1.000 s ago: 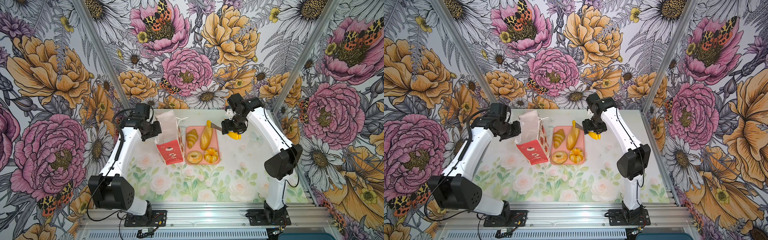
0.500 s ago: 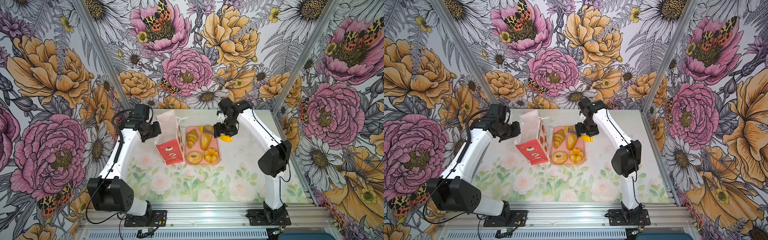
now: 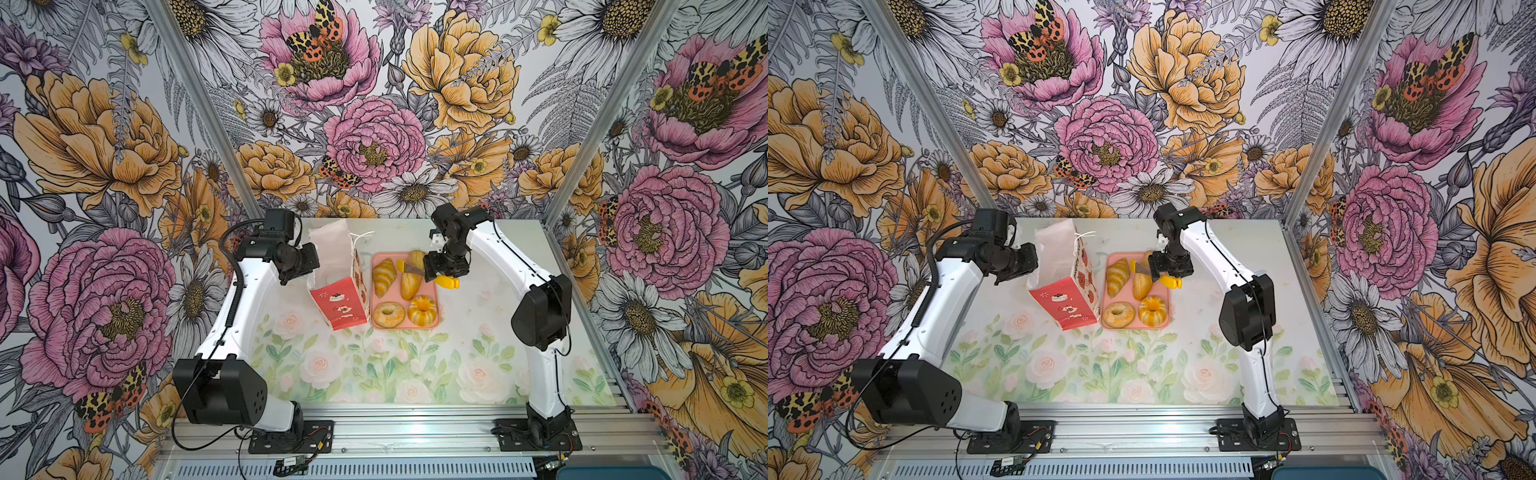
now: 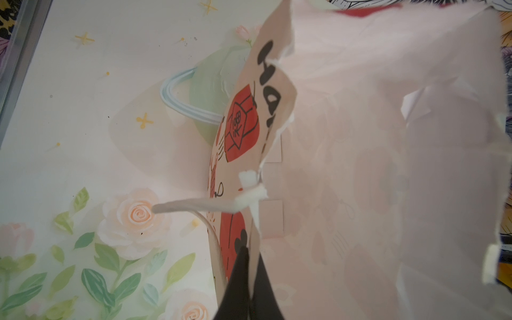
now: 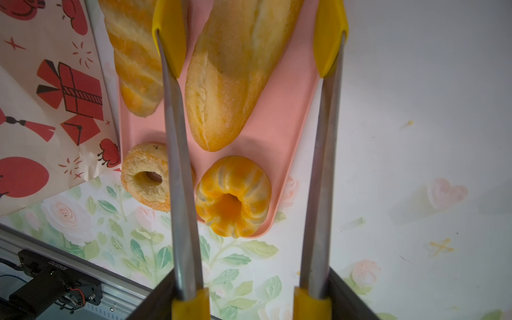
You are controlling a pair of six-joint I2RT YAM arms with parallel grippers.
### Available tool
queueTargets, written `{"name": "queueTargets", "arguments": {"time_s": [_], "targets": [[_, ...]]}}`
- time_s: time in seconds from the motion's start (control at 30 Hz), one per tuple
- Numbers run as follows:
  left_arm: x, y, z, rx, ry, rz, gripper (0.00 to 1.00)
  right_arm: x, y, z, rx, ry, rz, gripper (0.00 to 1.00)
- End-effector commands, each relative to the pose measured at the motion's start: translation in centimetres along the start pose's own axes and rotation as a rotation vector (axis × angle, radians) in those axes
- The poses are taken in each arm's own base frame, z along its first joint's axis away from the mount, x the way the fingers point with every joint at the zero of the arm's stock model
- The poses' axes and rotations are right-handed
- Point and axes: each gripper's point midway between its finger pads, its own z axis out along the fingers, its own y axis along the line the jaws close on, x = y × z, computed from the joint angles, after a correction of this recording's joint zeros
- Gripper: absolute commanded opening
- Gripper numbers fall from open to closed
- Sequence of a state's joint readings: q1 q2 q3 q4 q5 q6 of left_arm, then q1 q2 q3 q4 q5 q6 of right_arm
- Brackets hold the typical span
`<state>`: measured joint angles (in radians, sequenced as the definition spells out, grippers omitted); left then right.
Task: Pack bread into a paper bag
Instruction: Pick up the fake bread from the plate.
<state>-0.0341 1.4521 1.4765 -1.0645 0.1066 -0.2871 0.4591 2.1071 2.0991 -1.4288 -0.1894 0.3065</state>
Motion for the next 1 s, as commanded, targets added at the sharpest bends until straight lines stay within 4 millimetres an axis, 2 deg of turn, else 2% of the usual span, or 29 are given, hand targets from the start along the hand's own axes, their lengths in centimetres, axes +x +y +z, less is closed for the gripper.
{"name": "queueTargets", "arguments": {"time_s": [0.0, 0.1, 0.3, 0.47, 0.67, 0.97], "targets": [[0.3, 0.1, -0.5, 0.021, -0.005, 0.009, 0.0, -0.6, 0.7, 0.0, -0.026, -0.029, -0.002, 0.74], [0.5, 0.2, -0.3, 0.019, 0.0, 0.004, 0.0, -0.3, 0.6, 0.3, -0.023, -0.017, 0.002, 0.72], [0.6, 0.2, -0.2, 0.02, 0.005, 0.001, 0.0, 0.3, 0.9, 1.1, -0.046, 0.015, 0.001, 0.51], [0.9, 0.2, -0.1, 0.021, 0.012, 0.003, 0.0, 0.0, 1.1, 0.3, -0.042, -0.013, -0.001, 0.52], [0.7, 0.2, 0.1, 0.022, 0.016, 0.003, 0.0, -1.5, 1.4, -4.0, -0.013, -0.122, -0.029, 0.53], [-0.6, -0.4, 0.4, 0.02, 0.005, 0.012, 0.0, -4.1, 3.5, -11.7, -0.046, -0.384, -0.133, 0.53]]}}
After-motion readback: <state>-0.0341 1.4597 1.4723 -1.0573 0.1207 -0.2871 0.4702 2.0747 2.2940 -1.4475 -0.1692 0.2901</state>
